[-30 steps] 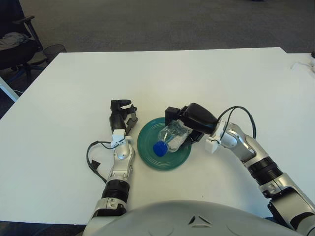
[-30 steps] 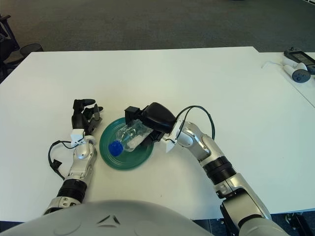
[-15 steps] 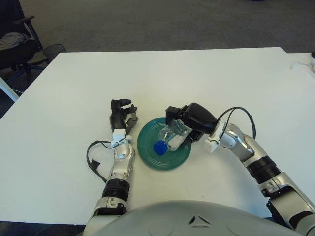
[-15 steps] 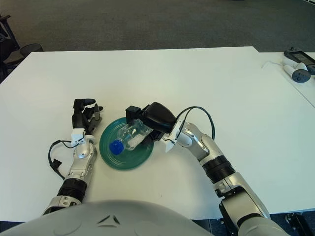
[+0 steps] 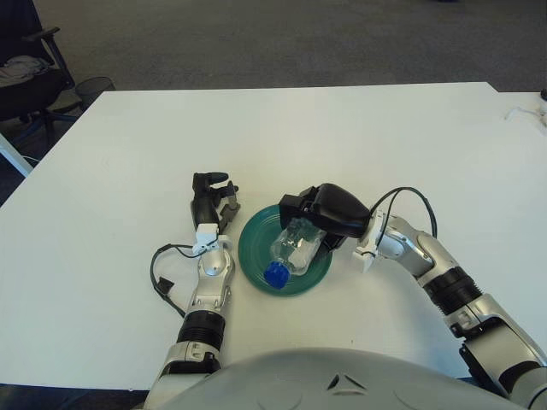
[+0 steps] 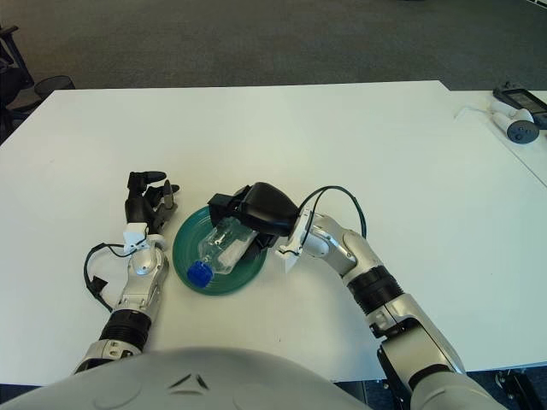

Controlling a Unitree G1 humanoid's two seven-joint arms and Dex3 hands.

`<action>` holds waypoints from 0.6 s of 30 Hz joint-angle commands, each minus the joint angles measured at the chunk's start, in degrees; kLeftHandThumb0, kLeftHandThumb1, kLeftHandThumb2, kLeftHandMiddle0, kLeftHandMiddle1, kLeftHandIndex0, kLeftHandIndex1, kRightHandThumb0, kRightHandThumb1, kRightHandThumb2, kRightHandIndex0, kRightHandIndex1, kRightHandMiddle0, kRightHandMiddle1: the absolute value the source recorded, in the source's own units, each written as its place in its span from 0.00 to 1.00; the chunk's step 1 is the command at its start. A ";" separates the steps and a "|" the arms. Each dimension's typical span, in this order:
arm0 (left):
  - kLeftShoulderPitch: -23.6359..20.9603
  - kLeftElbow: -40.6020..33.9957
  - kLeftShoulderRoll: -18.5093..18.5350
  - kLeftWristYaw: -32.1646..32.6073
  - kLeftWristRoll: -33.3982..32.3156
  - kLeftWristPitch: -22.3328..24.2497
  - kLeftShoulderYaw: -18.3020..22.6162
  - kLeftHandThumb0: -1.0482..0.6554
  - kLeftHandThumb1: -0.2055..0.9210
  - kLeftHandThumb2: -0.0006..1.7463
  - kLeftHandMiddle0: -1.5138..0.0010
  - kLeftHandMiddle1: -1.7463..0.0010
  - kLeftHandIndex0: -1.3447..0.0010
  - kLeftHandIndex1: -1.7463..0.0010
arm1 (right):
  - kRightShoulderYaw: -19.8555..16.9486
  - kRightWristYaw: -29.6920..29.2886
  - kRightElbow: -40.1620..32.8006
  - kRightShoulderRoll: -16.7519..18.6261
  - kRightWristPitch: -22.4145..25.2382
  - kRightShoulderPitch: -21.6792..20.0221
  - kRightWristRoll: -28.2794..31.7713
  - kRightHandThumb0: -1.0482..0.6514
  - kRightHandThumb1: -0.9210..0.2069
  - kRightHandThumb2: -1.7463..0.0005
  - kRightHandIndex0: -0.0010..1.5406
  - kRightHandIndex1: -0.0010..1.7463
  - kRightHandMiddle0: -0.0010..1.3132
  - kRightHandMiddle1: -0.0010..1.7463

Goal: Put the bottle into the plate.

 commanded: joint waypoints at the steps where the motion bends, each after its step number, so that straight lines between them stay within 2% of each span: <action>1: 2.48 3.70 -0.52 0.24 0.14 2.32 0.30 0.40 0.88 0.40 0.59 0.30 0.80 0.00 | 0.24 -1.69 0.70 0.67 -0.62 -1.77 -1.76 0.35 0.47 0.30 0.58 1.00 0.42 1.00; 18: 2.23 3.72 -1.37 0.47 -0.57 2.53 0.26 0.41 0.94 0.35 0.60 0.31 0.83 0.00 | 1.77 -5.55 1.61 2.80 -1.01 -1.79 -4.41 0.35 0.50 0.28 0.61 1.00 0.44 1.00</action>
